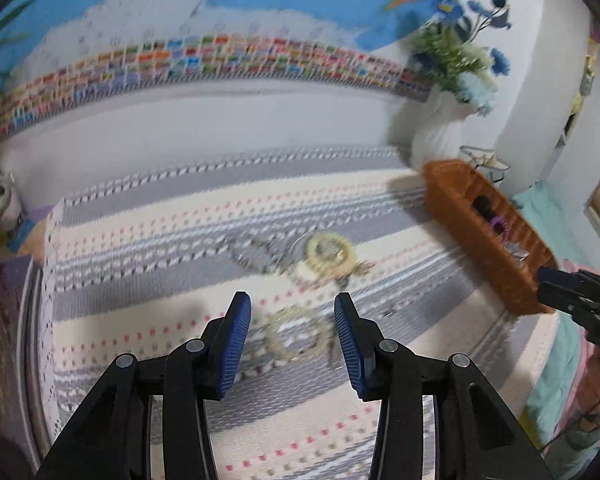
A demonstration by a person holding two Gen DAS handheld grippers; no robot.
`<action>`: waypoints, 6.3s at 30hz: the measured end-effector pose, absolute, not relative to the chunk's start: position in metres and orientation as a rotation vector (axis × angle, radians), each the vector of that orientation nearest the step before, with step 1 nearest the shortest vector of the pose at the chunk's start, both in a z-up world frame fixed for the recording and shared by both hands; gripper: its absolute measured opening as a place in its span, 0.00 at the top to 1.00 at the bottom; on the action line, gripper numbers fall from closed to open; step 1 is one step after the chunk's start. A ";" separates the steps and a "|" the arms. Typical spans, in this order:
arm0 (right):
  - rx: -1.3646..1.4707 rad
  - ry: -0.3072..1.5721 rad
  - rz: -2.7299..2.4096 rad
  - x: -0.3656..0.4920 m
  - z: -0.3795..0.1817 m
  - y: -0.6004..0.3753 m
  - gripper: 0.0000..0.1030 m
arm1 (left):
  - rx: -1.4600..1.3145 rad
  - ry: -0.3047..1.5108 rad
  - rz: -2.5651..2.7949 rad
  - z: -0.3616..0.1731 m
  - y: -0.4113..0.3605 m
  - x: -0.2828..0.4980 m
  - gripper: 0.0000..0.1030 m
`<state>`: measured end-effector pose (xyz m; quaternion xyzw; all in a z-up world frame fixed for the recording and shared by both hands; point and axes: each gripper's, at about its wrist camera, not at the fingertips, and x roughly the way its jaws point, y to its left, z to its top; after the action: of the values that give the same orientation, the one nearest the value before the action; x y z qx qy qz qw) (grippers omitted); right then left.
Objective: Organize jewelry
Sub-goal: 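Move both tools back over the remaining jewelry on the mat, then grasp the clear beaded bracelet with the left tool while the right tool grasps the keys, then carry the beaded bracelet and keys into the wicker basket while both tools open to release, then move both tools back over the remaining jewelry on the mat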
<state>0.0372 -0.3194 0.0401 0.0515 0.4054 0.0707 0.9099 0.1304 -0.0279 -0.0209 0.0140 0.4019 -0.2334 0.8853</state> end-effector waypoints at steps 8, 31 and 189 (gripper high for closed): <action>0.108 0.905 0.255 0.053 0.012 -0.257 0.54 | 0.008 0.966 -0.455 -0.071 -0.020 0.165 0.57; 0.176 1.018 0.265 0.130 -0.053 -0.176 0.57 | -0.005 0.980 -0.508 -0.084 -0.029 0.180 0.86; 0.114 0.907 0.228 0.135 0.015 -0.264 0.65 | -0.143 0.975 -0.356 -0.052 -0.012 0.240 0.46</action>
<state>0.1346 -0.2635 0.0154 0.0547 0.4371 0.1097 0.8910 0.2401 -0.0121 -0.0525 -0.0681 0.4654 -0.1699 0.8660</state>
